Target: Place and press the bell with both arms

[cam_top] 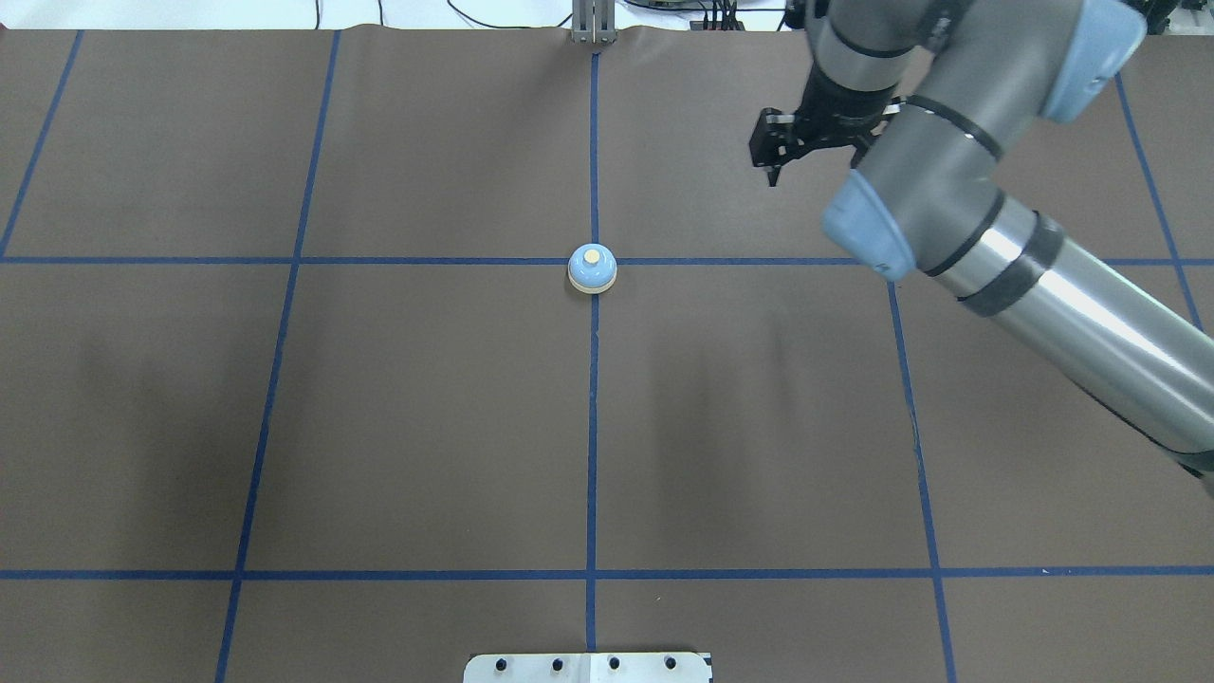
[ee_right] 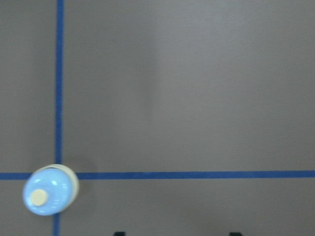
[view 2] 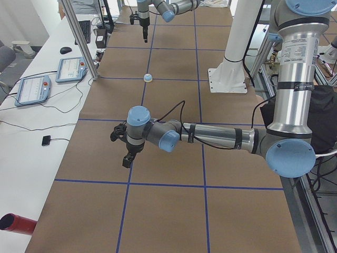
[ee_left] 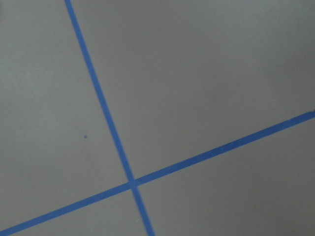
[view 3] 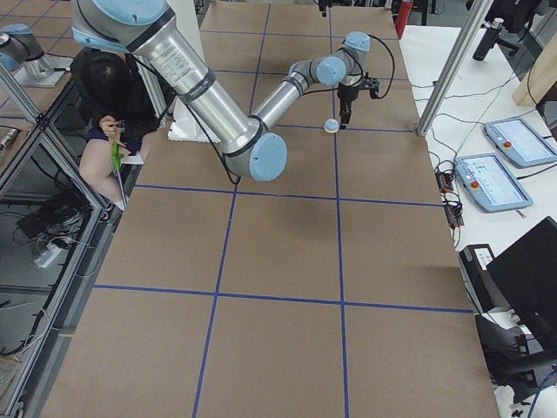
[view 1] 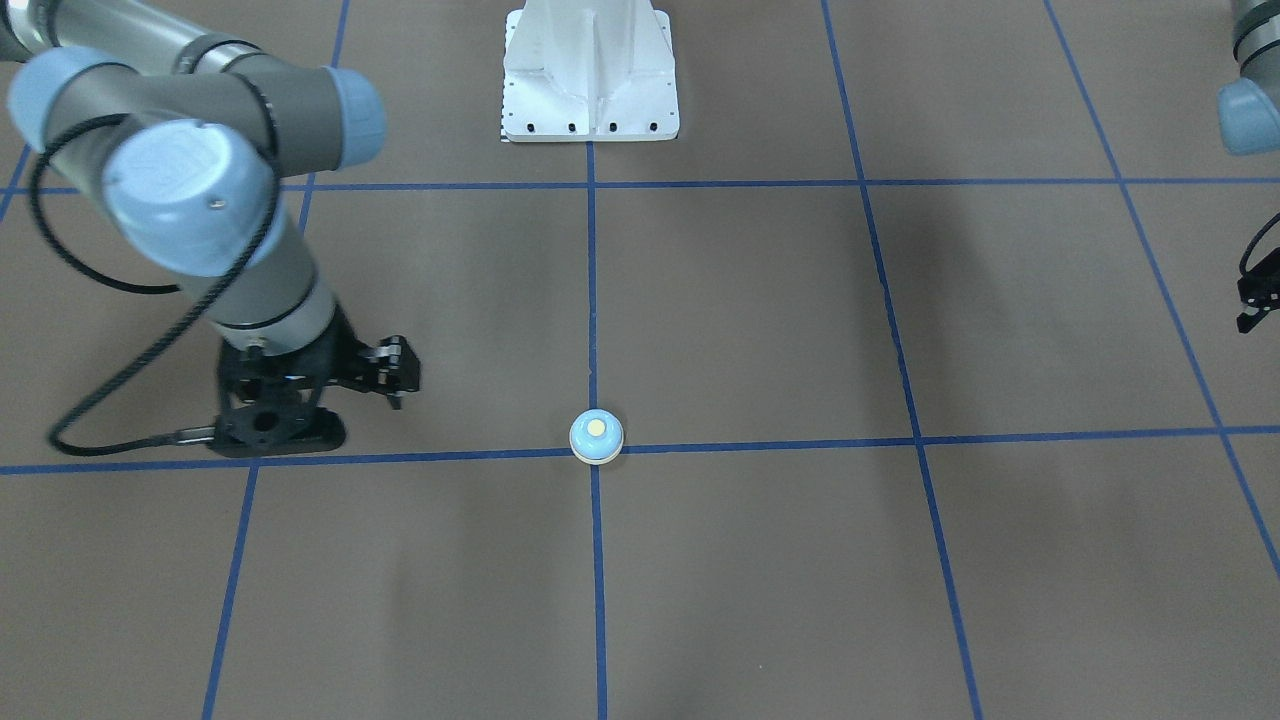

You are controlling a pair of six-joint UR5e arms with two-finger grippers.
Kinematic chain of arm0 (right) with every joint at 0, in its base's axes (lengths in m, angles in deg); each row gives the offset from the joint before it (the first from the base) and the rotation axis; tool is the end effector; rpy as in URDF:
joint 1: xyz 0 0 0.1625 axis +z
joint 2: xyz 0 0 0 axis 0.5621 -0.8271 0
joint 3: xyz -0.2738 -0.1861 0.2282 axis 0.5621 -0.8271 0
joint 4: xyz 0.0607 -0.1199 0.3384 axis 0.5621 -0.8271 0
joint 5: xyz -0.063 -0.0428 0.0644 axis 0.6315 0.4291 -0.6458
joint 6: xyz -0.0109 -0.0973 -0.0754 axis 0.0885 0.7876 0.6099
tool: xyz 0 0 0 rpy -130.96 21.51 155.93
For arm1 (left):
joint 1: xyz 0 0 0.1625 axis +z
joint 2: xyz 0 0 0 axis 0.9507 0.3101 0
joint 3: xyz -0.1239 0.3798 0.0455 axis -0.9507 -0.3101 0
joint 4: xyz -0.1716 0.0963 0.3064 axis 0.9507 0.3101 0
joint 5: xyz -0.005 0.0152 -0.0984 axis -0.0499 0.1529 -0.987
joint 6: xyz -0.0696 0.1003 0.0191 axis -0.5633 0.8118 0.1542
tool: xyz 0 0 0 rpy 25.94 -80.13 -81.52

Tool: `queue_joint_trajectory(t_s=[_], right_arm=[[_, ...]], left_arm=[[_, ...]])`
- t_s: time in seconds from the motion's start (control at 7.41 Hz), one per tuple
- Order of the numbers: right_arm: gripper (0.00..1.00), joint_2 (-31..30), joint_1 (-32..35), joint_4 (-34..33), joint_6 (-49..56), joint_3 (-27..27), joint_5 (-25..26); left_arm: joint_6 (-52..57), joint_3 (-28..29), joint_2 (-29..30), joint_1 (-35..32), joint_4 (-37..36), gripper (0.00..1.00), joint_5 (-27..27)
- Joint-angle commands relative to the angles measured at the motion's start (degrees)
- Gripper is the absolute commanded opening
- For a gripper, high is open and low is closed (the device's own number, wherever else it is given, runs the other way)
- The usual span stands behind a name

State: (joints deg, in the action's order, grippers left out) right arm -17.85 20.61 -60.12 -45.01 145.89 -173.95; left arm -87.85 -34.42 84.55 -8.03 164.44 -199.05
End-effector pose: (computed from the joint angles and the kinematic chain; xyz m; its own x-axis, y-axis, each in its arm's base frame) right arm -0.3110 -0.5621 0.3066 0.7572 -0.1127 0.6434 0.0667 0.9932 0.0956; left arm 0.0224 -0.4797 0.5972 0.7610 0.3693 -0.5333 -0.1666 0.9058 0.3895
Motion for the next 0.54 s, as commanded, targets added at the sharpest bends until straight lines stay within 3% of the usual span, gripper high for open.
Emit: queue_joint_trajectory(t_s=[0.0, 0.14, 0.4], right_arm=[[1.0, -11.68, 7.47, -0.46, 15.11, 6.54, -2.79], [1.0, -17.13, 11.34, -0.46, 21.17, 9.09, -4.82], [1.0, -27.68, 19.77, -0.02, 35.48, 9.73, -9.83]], left_arm=[[11.38, -0.88, 0.18, -7.11, -10.24, 1.0, -1.02], [13.95, -1.23, 0.53, -10.01, -14.55, 1.0, -2.5], [14.5, -2.11, -0.25, -10.83, -16.0, 1.0, -2.61]])
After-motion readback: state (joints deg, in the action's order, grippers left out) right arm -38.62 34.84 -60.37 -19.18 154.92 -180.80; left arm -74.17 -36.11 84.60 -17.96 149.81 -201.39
